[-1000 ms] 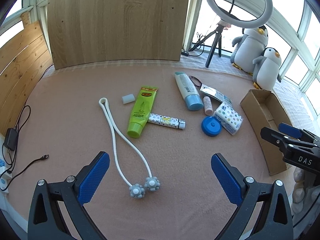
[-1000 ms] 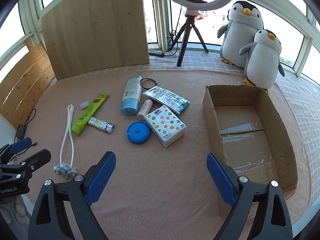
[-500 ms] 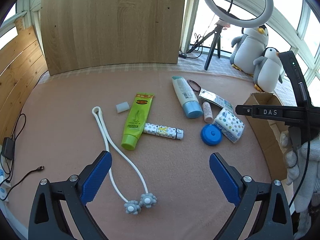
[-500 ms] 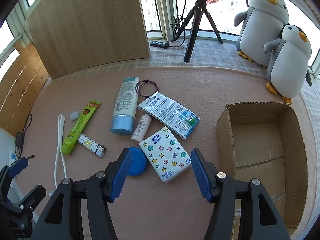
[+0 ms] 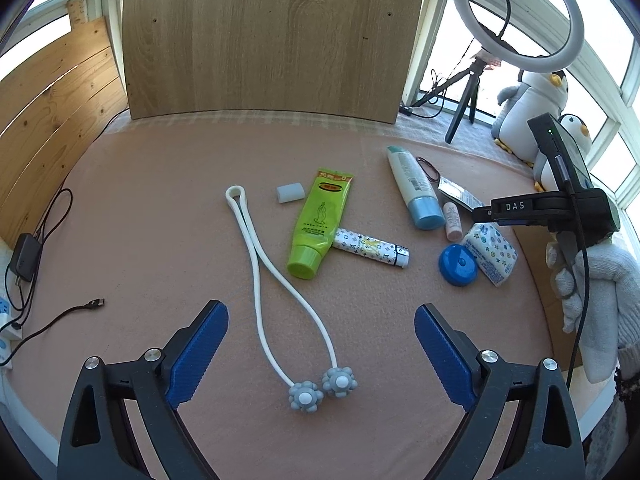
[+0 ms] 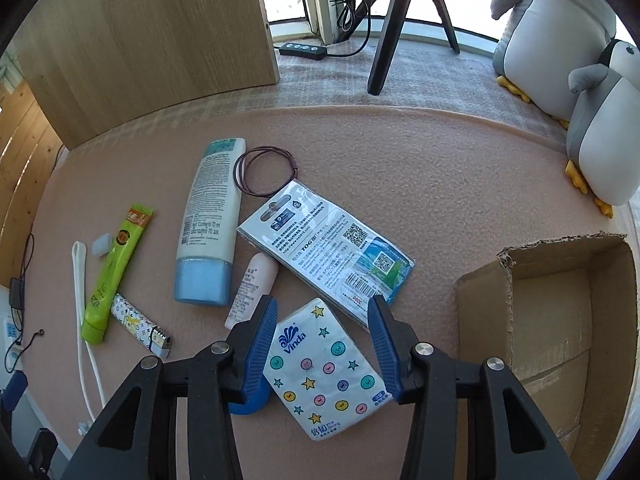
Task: Organize objects
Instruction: 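Move the right tool to the Vinda tissue pack and straddle it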
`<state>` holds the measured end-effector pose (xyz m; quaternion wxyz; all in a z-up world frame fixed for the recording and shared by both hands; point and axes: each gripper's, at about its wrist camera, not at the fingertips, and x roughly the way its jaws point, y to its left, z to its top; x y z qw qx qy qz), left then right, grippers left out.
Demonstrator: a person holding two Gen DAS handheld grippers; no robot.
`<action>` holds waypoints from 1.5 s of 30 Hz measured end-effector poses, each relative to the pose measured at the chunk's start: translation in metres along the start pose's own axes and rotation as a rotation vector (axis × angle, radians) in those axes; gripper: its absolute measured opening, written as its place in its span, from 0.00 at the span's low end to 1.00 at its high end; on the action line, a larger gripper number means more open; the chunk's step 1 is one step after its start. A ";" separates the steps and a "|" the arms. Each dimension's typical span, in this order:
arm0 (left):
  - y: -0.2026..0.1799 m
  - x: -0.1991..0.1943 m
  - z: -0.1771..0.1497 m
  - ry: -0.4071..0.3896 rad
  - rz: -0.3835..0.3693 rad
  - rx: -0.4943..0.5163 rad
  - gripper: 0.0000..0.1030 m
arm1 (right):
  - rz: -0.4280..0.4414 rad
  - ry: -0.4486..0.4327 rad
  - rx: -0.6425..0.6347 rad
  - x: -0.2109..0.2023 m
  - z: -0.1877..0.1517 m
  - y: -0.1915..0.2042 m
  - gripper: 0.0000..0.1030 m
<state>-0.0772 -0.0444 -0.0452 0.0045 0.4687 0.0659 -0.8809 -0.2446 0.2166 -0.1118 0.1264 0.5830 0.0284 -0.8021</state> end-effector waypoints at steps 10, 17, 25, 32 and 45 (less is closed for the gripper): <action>0.000 -0.003 -0.006 0.007 -0.002 -0.001 0.94 | 0.000 0.063 0.015 0.014 -0.004 -0.004 0.34; -0.006 -0.003 -0.009 0.015 -0.016 0.020 0.94 | 0.041 0.082 0.075 0.005 -0.028 -0.010 0.35; -0.014 -0.006 -0.012 0.013 -0.040 0.037 0.94 | 0.134 0.119 0.176 -0.010 -0.054 -0.026 0.44; -0.014 -0.006 -0.016 0.022 -0.055 0.037 0.94 | 0.195 0.144 0.160 -0.022 -0.089 -0.017 0.49; -0.079 0.038 -0.030 0.160 -0.297 0.128 0.69 | 0.222 0.039 0.220 -0.038 -0.124 -0.028 0.48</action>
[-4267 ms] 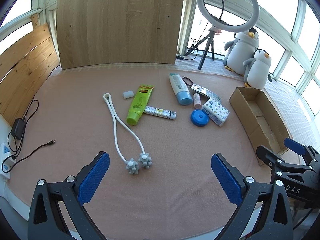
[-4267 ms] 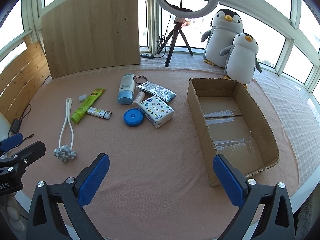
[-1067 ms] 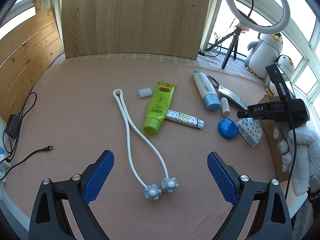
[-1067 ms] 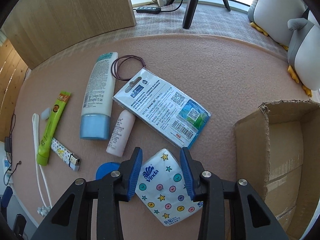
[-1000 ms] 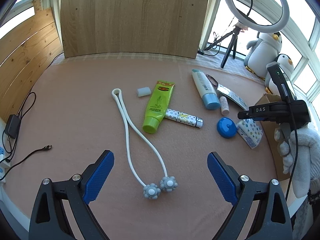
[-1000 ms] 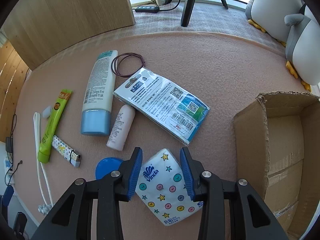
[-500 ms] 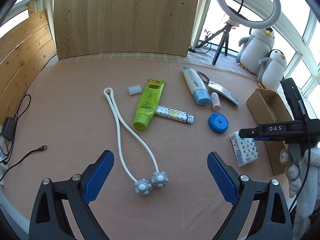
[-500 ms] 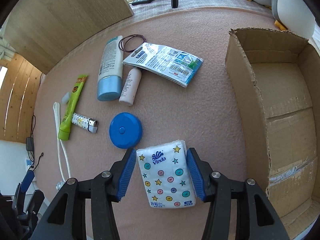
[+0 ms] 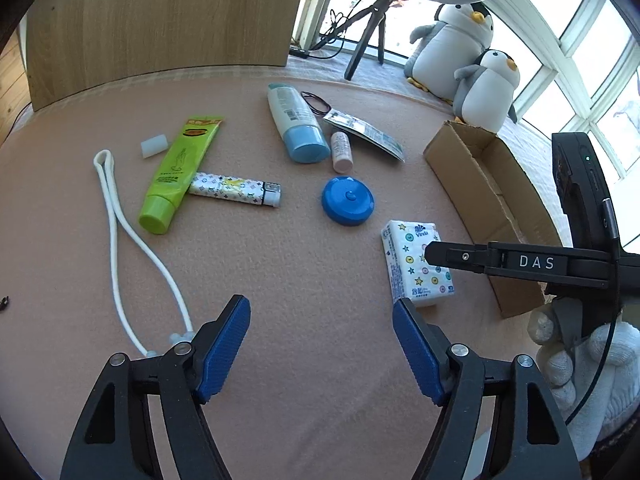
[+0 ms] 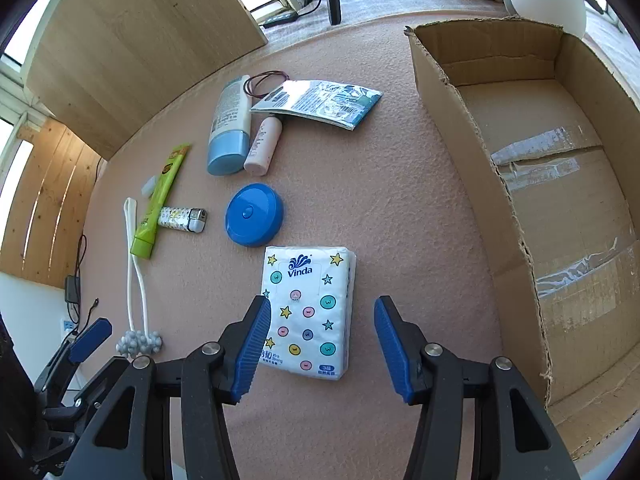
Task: Organize objects
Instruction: 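Move the right tool to the Vinda tissue pack and straddle it, then close the right gripper on the Vinda tissue pack and lift it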
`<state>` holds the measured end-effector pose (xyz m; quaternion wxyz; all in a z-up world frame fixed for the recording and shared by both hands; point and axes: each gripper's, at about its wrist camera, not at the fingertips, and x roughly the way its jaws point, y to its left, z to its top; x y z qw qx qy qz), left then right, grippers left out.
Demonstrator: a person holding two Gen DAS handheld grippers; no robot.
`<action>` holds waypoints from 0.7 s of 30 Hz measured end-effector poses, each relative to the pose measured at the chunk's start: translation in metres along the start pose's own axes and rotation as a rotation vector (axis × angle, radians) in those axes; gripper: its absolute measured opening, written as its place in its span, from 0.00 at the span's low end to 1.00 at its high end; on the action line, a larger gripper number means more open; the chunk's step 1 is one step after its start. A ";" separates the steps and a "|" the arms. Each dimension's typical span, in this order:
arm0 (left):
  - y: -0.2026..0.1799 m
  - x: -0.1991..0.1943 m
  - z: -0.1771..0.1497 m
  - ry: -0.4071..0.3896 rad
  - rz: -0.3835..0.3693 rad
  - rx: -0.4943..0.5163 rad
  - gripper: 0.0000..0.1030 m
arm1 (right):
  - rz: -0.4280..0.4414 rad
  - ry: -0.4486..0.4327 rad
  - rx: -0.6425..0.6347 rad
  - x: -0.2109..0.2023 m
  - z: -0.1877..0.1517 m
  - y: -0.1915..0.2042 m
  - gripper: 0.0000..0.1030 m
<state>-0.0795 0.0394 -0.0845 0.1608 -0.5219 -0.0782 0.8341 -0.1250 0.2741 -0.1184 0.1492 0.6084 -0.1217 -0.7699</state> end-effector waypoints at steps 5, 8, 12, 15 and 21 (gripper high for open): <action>-0.018 0.035 0.004 0.082 -0.130 -0.009 0.58 | 0.023 0.010 -0.005 0.000 0.000 -0.003 0.43; -0.029 0.047 0.006 0.094 -0.162 0.007 0.58 | 0.044 0.030 0.017 0.004 -0.003 -0.011 0.42; -0.035 0.060 0.008 0.112 -0.202 -0.002 0.57 | 0.072 0.060 0.027 0.010 -0.004 -0.016 0.42; -0.038 0.068 0.007 0.125 -0.229 -0.012 0.52 | 0.093 0.075 0.035 0.014 -0.003 -0.017 0.42; -0.043 0.073 0.007 0.134 -0.269 -0.020 0.45 | 0.128 0.087 0.027 0.018 -0.001 -0.014 0.34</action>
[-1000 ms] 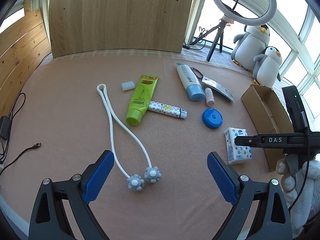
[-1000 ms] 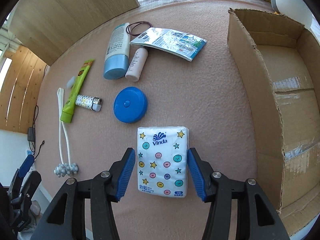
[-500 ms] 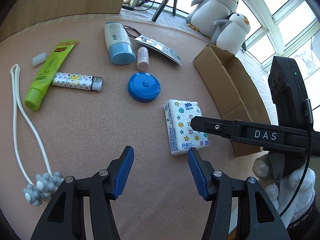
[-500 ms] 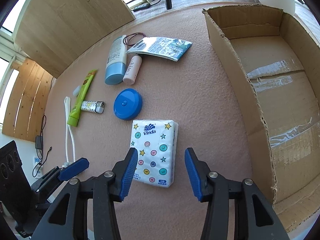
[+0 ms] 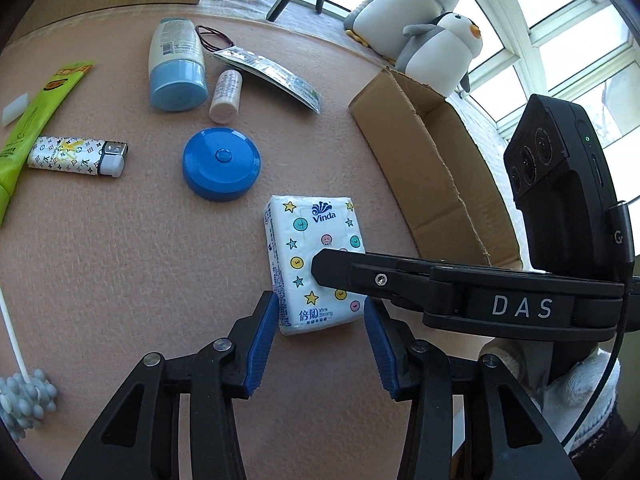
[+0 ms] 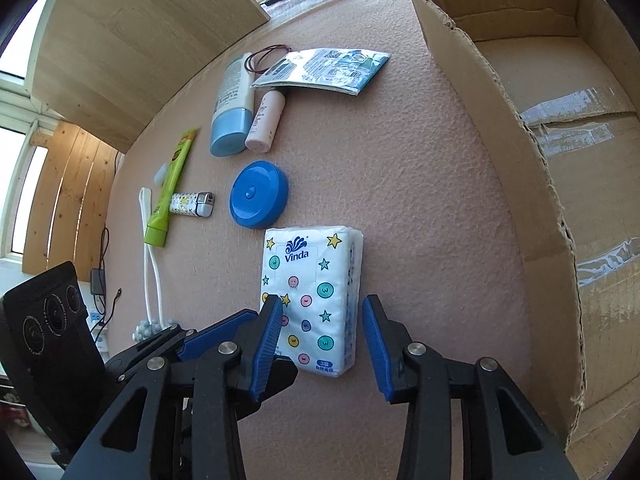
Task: Organize objects
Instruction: 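Close the right gripper on the Vinda tissue pack and lift it, then carry the tissue pack into the cardboard box and open the right gripper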
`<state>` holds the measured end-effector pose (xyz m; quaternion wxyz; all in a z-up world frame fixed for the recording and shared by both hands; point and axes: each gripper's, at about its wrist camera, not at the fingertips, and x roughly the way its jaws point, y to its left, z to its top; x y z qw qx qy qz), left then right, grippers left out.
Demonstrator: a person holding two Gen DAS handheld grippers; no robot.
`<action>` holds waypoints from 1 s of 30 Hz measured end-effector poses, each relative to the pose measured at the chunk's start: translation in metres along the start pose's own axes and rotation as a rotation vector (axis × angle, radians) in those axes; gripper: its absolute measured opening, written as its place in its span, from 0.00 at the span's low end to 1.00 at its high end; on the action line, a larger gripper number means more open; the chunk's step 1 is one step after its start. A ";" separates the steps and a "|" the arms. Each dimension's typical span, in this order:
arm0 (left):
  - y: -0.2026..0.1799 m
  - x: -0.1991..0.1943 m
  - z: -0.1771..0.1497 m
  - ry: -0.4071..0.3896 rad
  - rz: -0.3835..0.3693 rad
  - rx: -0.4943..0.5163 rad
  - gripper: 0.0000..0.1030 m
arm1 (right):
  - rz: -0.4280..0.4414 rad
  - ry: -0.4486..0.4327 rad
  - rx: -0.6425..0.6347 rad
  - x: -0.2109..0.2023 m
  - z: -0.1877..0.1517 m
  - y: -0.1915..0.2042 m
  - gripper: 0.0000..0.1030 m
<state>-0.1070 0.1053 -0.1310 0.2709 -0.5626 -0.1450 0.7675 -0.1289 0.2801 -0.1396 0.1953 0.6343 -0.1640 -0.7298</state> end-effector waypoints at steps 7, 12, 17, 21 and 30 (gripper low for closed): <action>-0.002 -0.002 0.000 -0.014 0.005 -0.003 0.44 | -0.012 0.002 -0.040 0.000 0.001 0.008 0.33; -0.020 -0.018 0.001 -0.060 0.019 0.026 0.44 | -0.015 -0.020 -0.067 -0.011 -0.002 0.014 0.33; -0.050 -0.033 0.008 -0.113 0.020 0.077 0.44 | -0.021 -0.090 -0.103 -0.042 -0.005 0.021 0.33; -0.080 -0.038 0.016 -0.139 0.002 0.125 0.44 | -0.007 -0.148 -0.098 -0.071 -0.008 0.016 0.33; -0.153 -0.007 0.031 -0.115 -0.054 0.236 0.44 | -0.023 -0.250 -0.036 -0.132 -0.014 -0.025 0.33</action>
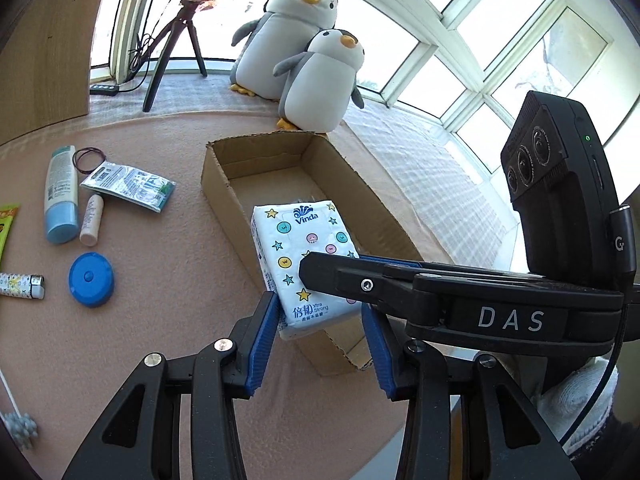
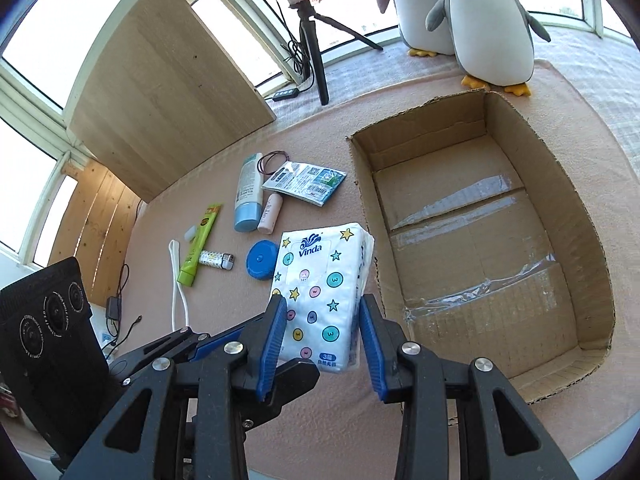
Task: Organize objects
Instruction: 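Carry the tissue pack into the cardboard box and open the right gripper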
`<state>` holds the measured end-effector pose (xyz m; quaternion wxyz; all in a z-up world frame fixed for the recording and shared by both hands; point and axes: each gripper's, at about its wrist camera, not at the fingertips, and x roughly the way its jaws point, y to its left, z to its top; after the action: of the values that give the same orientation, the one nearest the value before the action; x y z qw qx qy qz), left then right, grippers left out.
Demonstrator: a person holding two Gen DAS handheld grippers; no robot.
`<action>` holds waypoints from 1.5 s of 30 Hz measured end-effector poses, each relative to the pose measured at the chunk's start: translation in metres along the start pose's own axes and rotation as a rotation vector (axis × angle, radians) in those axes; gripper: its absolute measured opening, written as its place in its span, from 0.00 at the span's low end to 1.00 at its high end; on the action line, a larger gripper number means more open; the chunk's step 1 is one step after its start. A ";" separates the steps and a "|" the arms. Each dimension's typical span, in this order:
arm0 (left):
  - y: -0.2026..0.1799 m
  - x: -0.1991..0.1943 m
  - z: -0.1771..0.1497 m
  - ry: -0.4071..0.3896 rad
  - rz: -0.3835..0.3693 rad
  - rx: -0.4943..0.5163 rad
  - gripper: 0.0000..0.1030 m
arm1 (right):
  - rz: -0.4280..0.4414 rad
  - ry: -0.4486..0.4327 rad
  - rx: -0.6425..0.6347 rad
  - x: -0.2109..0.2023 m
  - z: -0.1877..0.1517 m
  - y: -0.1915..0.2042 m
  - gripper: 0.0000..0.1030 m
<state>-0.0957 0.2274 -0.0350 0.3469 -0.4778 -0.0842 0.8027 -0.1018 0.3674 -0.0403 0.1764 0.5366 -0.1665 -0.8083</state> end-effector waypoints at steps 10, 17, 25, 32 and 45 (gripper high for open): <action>-0.043 0.041 0.009 0.051 -0.041 0.067 0.44 | -0.055 -0.045 0.093 -0.030 -0.001 -0.055 0.33; -0.037 0.042 0.011 0.051 -0.006 0.057 0.52 | -0.079 -0.056 0.104 -0.037 -0.003 -0.067 0.34; -0.012 0.017 0.006 0.019 0.036 0.027 0.52 | -0.123 -0.079 0.096 -0.038 -0.002 -0.058 0.48; 0.026 -0.015 -0.009 0.003 0.108 -0.024 0.60 | -0.104 -0.068 0.062 -0.025 -0.003 -0.034 0.49; 0.118 -0.092 -0.053 -0.048 0.269 -0.188 0.69 | -0.097 -0.018 -0.061 0.021 -0.004 0.030 0.57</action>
<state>-0.0809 0.0702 -0.0529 0.1881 -0.4959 -0.1027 0.8415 -0.1023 0.3307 -0.0444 0.1518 0.5311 -0.1171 -0.8253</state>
